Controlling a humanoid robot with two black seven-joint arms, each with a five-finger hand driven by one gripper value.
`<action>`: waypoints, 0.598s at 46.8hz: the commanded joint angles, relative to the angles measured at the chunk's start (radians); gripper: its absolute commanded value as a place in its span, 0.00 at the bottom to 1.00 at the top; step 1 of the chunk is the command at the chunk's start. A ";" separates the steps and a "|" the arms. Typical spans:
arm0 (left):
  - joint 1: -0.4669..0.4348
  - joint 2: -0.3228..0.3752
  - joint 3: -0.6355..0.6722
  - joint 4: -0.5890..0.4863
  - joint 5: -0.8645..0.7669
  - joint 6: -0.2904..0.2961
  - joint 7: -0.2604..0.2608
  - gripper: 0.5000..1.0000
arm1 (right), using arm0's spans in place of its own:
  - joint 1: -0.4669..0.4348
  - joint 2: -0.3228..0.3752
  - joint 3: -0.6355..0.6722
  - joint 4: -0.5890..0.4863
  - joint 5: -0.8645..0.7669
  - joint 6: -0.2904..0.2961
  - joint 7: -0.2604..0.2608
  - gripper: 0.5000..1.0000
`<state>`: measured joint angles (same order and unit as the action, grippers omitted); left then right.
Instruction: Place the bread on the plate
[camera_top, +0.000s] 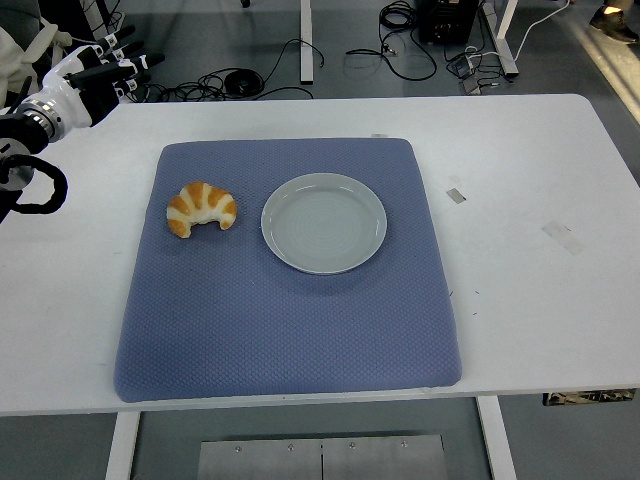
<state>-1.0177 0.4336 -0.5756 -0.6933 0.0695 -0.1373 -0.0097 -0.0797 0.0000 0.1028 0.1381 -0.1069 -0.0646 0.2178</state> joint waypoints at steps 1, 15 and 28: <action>0.001 0.011 0.011 -0.049 0.003 -0.001 0.000 0.98 | 0.000 0.000 0.000 0.000 0.001 0.000 0.000 1.00; -0.038 0.028 0.101 -0.098 0.003 -0.001 0.000 0.98 | 0.000 0.000 0.000 0.000 -0.001 0.000 0.000 1.00; -0.156 0.149 0.319 -0.167 0.003 -0.062 0.000 0.98 | 0.000 0.000 0.000 0.000 -0.001 0.000 0.000 1.00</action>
<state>-1.1527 0.5386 -0.2892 -0.8282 0.0719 -0.1594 -0.0104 -0.0798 0.0000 0.1028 0.1380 -0.1074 -0.0645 0.2179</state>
